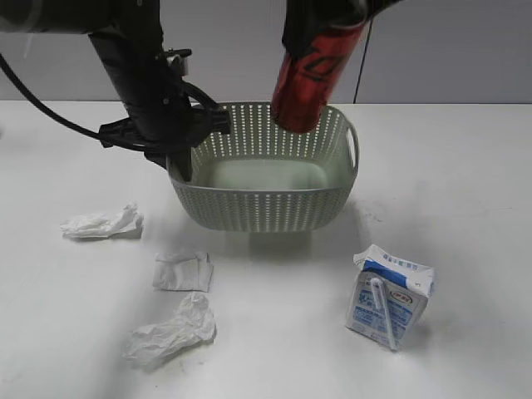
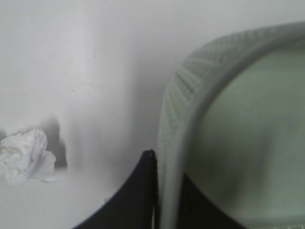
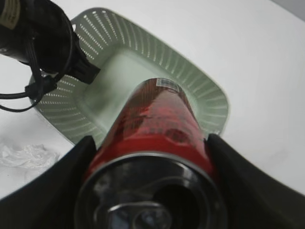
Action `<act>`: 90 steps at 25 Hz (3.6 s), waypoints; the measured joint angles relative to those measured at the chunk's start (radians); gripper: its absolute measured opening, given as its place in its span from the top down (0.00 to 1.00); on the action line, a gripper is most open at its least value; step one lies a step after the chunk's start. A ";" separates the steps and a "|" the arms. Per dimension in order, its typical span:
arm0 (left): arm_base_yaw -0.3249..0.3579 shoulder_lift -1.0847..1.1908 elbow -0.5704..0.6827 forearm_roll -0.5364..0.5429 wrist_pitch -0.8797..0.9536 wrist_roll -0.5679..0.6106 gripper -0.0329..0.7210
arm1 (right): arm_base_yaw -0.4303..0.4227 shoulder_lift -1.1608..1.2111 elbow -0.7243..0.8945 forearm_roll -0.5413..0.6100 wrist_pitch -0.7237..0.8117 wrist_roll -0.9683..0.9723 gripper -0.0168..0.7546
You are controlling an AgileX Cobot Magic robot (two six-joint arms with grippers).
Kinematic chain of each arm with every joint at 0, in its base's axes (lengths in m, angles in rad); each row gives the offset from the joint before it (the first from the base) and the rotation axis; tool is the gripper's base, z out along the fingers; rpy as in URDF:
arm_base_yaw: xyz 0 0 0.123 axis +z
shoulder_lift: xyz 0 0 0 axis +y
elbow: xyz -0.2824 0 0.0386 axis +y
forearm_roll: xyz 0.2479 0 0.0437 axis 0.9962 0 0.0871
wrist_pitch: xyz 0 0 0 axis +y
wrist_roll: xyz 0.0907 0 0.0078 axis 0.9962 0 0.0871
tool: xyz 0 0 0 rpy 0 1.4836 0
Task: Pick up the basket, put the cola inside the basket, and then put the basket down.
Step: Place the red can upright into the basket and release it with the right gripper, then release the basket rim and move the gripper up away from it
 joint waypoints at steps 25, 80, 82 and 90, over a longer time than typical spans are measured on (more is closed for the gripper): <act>0.000 0.003 0.000 0.008 0.055 0.000 0.95 | 0.001 0.251 0.000 0.077 -0.023 -0.013 0.12; 0.000 0.003 0.000 -0.039 0.039 -0.018 0.95 | -0.452 -1.643 1.418 0.066 -0.305 -0.024 0.21; 0.000 0.003 0.000 -0.039 0.034 -0.018 0.95 | -0.452 -1.686 1.421 0.064 -0.298 -0.024 0.21; 0.000 0.005 0.000 -0.038 -0.015 -0.018 0.95 | -0.452 -1.817 1.448 0.058 -0.248 -0.024 0.21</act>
